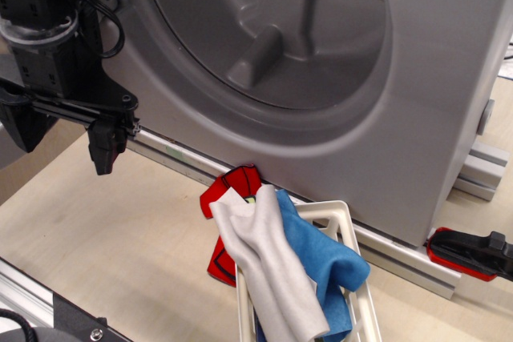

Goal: Put clothes in laundry machine

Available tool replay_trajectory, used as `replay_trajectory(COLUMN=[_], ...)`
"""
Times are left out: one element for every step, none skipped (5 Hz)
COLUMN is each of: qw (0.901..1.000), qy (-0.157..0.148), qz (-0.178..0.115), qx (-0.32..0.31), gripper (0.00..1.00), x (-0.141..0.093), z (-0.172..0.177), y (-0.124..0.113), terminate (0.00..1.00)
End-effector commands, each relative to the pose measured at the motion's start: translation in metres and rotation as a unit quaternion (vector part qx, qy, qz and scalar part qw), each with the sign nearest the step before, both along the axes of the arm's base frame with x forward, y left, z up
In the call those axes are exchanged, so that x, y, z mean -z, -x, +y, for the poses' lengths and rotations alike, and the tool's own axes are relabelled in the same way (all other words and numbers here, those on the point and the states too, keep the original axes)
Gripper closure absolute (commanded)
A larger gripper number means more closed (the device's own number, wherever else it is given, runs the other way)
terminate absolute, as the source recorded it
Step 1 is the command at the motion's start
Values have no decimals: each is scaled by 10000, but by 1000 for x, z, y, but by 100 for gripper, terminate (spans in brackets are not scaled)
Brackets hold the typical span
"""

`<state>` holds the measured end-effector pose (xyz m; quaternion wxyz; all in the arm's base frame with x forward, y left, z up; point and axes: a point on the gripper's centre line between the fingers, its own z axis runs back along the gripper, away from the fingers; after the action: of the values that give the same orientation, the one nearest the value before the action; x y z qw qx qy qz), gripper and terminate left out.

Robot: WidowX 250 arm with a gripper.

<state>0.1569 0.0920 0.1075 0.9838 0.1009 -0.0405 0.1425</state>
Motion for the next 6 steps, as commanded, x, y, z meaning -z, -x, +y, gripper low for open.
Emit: replay_trajectory(qw=[10000, 9968, 9893, 9772, 9788, 9813], qy=[0, 354, 664, 1034, 1142, 1145], qz=[0, -62, 48, -24, -23, -122], qx=[0, -716, -1299, -1854, -1702, -1545], gripper=[0, 0, 0, 0, 0, 0], x=[0, 6, 11, 24, 40, 52], z=[0, -27, -57, -82, -103, -117], y=[0, 5, 3, -5, -20, -31], terminate=[0, 0, 0, 0, 0, 0])
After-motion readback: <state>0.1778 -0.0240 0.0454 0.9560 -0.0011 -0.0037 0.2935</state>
